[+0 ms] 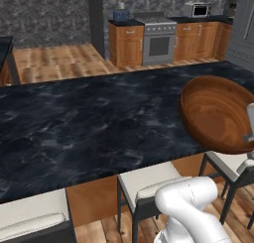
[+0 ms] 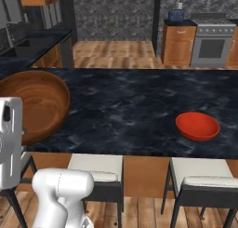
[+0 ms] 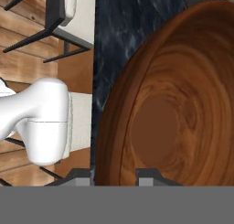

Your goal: Pick up the bowls from the cabinet and place each bowl in front of a stool on the dining counter.

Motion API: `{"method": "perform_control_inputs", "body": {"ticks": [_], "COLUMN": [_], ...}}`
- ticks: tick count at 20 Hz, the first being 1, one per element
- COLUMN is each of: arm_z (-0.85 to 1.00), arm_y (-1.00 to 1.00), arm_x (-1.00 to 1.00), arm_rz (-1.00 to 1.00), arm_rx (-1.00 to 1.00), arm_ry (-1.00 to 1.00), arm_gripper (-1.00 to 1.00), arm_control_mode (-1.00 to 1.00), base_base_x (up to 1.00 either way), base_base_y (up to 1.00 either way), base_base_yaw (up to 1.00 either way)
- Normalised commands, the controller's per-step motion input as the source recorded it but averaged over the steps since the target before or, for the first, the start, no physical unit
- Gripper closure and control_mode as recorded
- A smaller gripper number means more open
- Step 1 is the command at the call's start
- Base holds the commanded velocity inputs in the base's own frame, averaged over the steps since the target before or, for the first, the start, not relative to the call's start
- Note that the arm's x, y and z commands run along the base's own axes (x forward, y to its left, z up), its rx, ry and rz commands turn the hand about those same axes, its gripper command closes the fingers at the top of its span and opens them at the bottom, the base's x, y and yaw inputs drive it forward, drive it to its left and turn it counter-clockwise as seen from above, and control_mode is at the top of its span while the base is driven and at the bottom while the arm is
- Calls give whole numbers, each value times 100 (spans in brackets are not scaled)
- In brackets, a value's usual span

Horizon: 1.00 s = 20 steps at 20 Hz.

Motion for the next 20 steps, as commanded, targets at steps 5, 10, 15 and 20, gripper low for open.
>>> {"method": "perform_control_inputs", "body": {"ticks": [5,10,15,20], "arm_z": [0,0,1,14], "arm_y": [0,0,1,0], "arm_x": [0,0,22,63], "arm_rz": [0,0,0,0], "arm_rx": [0,0,-3,-9], "arm_ry": [0,0,8,27], "arm_gripper": [100,100,100,100], "arm_control_mode": [100,100,-100,-100], "base_base_x": [35,13,4,0], "base_base_y": [0,6,1,0], "base_base_yaw": [0,0,0,0]}}
